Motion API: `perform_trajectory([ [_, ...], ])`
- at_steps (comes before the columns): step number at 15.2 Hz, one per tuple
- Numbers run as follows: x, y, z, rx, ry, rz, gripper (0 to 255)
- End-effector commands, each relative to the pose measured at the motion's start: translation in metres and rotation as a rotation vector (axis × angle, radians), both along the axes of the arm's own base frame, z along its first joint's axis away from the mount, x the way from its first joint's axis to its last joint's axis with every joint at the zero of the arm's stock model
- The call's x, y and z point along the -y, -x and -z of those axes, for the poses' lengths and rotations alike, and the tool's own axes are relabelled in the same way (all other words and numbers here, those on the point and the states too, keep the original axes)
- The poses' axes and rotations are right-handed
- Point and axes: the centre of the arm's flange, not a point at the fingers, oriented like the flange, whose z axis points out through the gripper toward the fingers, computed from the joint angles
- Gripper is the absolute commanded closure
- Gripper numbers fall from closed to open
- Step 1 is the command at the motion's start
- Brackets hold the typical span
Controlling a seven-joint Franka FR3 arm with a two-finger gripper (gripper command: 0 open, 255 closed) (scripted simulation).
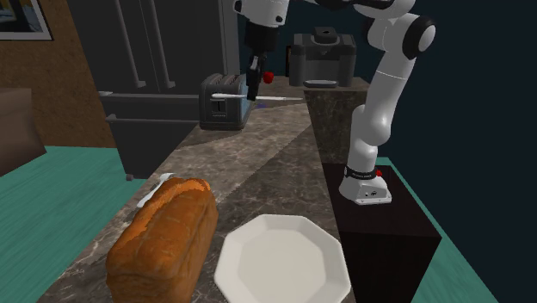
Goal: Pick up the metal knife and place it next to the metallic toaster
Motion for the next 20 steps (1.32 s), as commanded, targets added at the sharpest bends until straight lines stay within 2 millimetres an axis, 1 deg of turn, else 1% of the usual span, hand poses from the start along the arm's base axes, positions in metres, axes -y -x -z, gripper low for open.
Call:
perform_trajectory([
  [1, 0.026, 0.001, -0.002, 0.000, -0.001, -0.001, 255],
  [20, 0.276, 0.015, -0.002, 0.000, -0.001, -0.001, 255],
])
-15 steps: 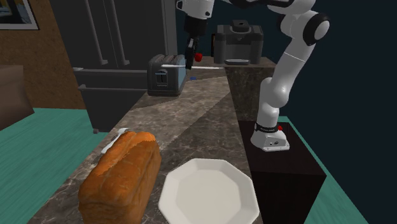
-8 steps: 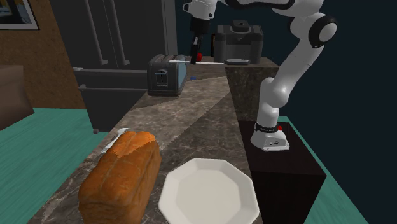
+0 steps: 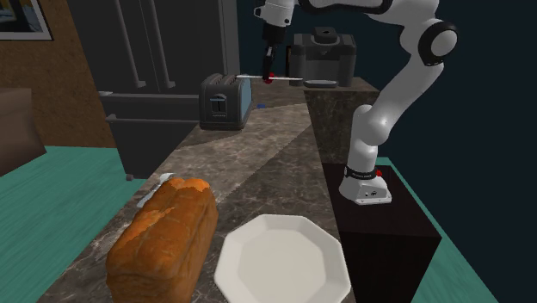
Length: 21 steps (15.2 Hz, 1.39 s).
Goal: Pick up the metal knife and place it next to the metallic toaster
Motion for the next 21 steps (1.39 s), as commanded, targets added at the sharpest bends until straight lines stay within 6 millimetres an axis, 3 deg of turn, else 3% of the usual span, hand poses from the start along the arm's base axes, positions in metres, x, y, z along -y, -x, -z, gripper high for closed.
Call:
perform_trajectory([
  [1, 0.027, 0.003, -0.002, 0.000, 0.000, -0.002, 255],
  [18, 0.251, 0.015, -0.002, 0.000, 0.000, -0.002, 255],
  [19, 0.273, 0.017, -0.002, 0.000, 0.000, -0.002, 255],
  [21, 0.273, 0.017, 0.008, 0.000, 0.000, -0.002, 255],
])
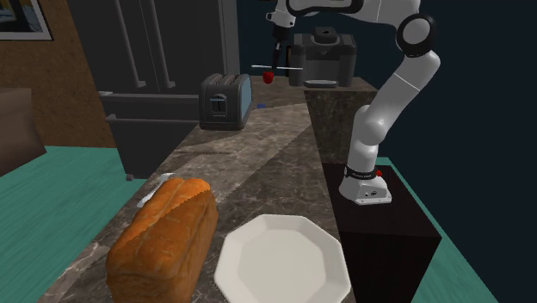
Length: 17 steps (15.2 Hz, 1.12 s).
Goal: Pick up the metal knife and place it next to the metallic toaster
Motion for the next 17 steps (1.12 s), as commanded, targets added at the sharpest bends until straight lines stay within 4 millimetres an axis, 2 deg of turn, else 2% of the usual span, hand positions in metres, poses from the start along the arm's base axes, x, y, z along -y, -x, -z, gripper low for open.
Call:
perform_trajectory([
  [1, 0.004, 0.001, 0.009, 0.000, 0.001, -0.001, 255],
  [17, 0.004, 0.001, 0.093, 0.000, 0.001, -0.001, 255],
])
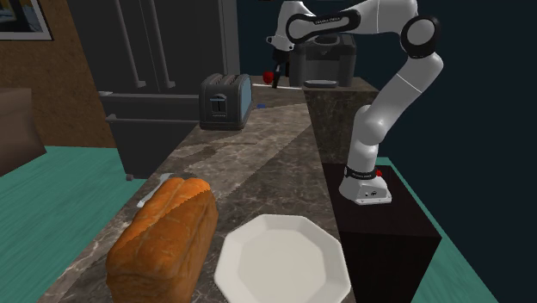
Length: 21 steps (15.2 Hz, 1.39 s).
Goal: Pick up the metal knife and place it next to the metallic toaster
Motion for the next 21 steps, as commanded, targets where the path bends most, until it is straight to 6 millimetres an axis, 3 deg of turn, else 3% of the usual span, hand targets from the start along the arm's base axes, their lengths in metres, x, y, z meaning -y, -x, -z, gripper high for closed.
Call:
perform_trajectory([
  [1, 0.001, 0.000, 0.010, 0.000, 0.000, 0.000, 255],
  [21, 0.001, 0.000, 0.116, 0.000, 0.000, 0.000, 255],
])
